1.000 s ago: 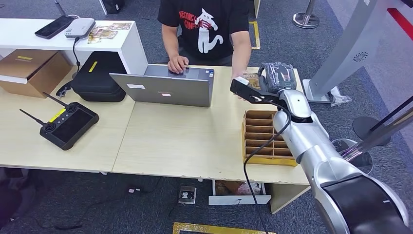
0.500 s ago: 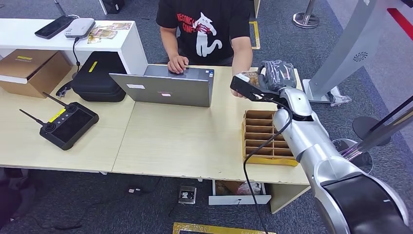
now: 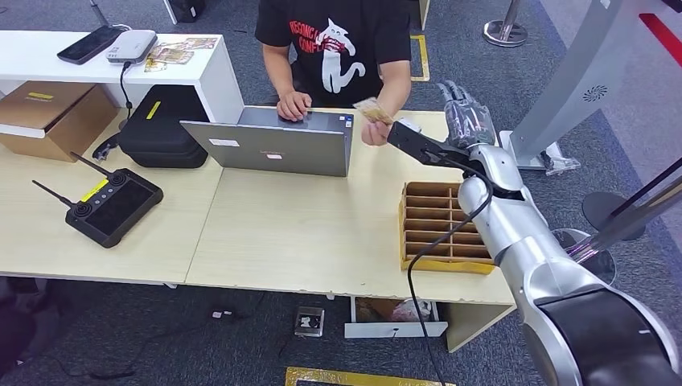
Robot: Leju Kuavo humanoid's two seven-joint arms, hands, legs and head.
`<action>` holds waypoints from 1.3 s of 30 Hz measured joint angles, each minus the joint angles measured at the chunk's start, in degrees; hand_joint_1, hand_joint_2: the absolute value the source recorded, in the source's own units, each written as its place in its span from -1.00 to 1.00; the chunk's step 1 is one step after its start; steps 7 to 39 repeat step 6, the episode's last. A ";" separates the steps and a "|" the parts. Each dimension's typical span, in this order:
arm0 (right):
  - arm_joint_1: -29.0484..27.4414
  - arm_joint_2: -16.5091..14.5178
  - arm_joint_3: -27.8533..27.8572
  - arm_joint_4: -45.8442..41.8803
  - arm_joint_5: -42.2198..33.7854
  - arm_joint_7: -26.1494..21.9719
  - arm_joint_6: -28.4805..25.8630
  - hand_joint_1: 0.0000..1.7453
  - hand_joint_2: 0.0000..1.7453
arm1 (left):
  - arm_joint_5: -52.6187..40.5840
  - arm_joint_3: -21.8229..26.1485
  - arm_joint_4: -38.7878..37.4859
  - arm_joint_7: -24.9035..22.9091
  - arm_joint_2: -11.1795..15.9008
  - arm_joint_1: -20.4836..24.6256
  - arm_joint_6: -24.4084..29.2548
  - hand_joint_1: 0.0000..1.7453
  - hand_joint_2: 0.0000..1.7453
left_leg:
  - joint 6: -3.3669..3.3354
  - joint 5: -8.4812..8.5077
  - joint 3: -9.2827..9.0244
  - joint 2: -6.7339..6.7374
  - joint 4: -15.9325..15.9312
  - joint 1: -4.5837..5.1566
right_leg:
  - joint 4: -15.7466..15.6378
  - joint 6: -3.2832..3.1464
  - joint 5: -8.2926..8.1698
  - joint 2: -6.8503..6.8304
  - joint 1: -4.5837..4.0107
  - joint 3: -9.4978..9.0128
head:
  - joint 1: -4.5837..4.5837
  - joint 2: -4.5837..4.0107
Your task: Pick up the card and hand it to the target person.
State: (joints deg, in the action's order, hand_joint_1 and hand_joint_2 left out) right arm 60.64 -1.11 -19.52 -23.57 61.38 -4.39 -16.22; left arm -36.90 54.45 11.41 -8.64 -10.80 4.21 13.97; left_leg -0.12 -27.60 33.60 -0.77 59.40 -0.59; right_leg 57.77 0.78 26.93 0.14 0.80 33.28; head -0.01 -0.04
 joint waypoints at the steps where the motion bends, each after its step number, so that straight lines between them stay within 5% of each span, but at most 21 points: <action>1: -0.01 0.06 0.27 -0.07 -0.60 -0.49 0.03 -1.00 1.00 | 0.05 0.03 0.00 -0.03 0.00 0.00 0.09 -1.00 -1.00 | 0.00 0.00 0.00 0.00 0.00 0.00 | 0.00 0.00 0.00 0.00 0.00 0.00 | 0.00 0.00; 6: -0.70 1.46 2.45 -1.84 -6.28 -4.99 3.67 -1.00 1.00 | 0.33 0.35 0.00 -0.10 0.00 -0.01 0.22 -1.00 -1.00 | 0.00 0.00 -0.01 -0.01 0.01 0.00 | -0.01 0.00 0.00 -0.01 0.00 0.01 | 0.00 0.00; 39: -0.70 1.46 2.45 -1.84 -6.28 -4.99 3.67 -1.00 1.00 | 0.33 0.35 0.00 -0.10 0.00 -0.01 0.22 -1.00 -1.00 | 0.00 0.00 -0.01 -0.01 0.01 0.00 | -0.01 0.00 0.00 -0.01 0.00 0.01 | 0.00 0.00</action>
